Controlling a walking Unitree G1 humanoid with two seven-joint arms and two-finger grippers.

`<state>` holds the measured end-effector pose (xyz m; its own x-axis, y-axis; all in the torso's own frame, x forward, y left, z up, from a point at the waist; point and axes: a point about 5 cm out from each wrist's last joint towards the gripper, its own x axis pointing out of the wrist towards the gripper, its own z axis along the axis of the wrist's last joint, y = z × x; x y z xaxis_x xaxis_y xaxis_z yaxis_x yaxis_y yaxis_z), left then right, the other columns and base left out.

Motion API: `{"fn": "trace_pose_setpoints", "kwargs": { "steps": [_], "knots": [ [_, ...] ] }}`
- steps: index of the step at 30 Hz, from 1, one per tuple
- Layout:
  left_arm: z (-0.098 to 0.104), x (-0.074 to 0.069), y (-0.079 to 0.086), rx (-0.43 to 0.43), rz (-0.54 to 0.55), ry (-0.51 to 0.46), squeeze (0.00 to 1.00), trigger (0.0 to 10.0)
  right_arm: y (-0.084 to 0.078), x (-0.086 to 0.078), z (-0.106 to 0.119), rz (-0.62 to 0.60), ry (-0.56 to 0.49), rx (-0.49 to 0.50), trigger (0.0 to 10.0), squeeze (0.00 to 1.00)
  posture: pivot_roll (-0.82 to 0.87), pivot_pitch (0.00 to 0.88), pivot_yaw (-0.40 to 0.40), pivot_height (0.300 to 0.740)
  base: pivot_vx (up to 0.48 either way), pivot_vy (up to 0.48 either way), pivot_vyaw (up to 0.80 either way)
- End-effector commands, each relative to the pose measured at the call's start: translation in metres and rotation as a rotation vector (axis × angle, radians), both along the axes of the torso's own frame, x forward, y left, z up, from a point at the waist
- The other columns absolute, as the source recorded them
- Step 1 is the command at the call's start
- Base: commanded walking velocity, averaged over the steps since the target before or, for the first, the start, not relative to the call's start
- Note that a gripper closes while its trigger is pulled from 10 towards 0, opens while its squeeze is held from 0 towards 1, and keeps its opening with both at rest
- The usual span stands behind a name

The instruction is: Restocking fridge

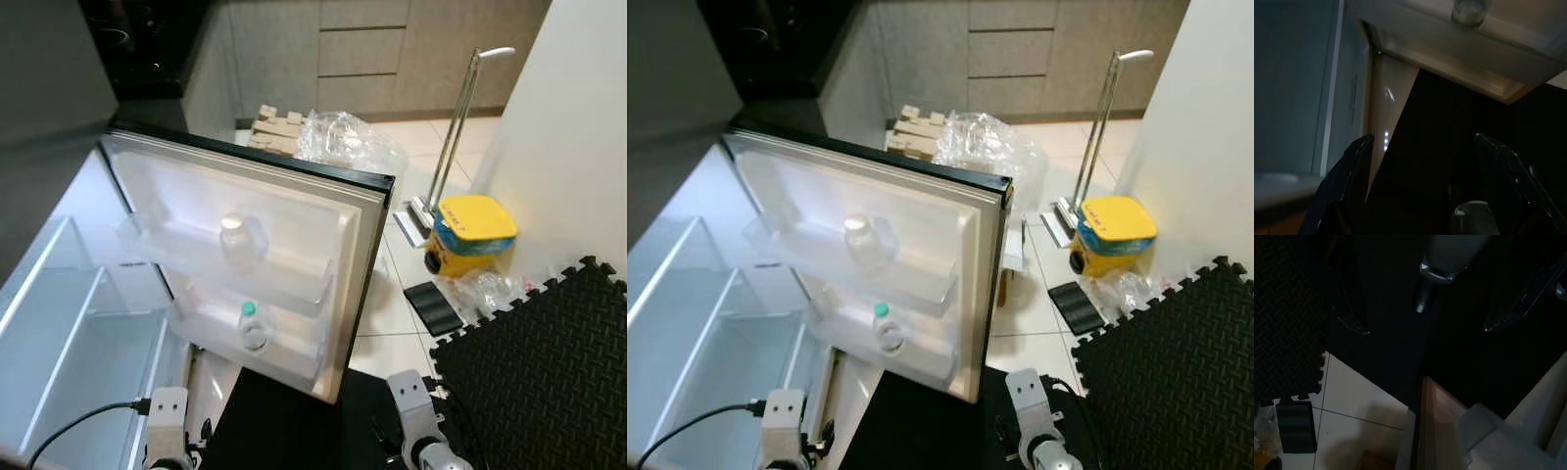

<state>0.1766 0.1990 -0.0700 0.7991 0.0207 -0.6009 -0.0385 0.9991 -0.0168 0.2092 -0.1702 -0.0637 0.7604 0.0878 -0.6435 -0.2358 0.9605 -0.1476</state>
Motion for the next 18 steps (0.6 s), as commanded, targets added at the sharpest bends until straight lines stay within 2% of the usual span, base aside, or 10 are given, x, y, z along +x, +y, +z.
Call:
{"fn": "trace_pose_setpoints", "kwargs": {
  "steps": [1, 8, 18],
  "knots": [
    [-0.0055, -0.0083, -0.0039, -0.016, 0.012, 0.034, 0.0, 10.0, -0.0008, -0.0065, -0.0038, 0.005, 0.023, -0.002, 10.0, 0.0, -0.06, 0.078, 0.009, 0.719, -0.416, 0.0, 0.0],
    [-0.0056, -0.0089, -0.0033, -0.012, 0.006, 0.037, 0.0, 10.0, -0.001, -0.0062, -0.0036, 0.005, 0.023, -0.004, 10.0, 0.0, -0.06, 0.072, 0.013, 0.719, -0.401, 0.0, 0.0],
    [-0.0058, -0.0089, -0.0011, 0.005, -0.013, 0.048, 0.0, 10.0, -0.0008, -0.0054, -0.003, 0.006, 0.018, 0.001, 10.0, 0.0, -0.05, 0.059, 0.024, 0.719, 0.0, 0.0, 0.0]
  ]
}}
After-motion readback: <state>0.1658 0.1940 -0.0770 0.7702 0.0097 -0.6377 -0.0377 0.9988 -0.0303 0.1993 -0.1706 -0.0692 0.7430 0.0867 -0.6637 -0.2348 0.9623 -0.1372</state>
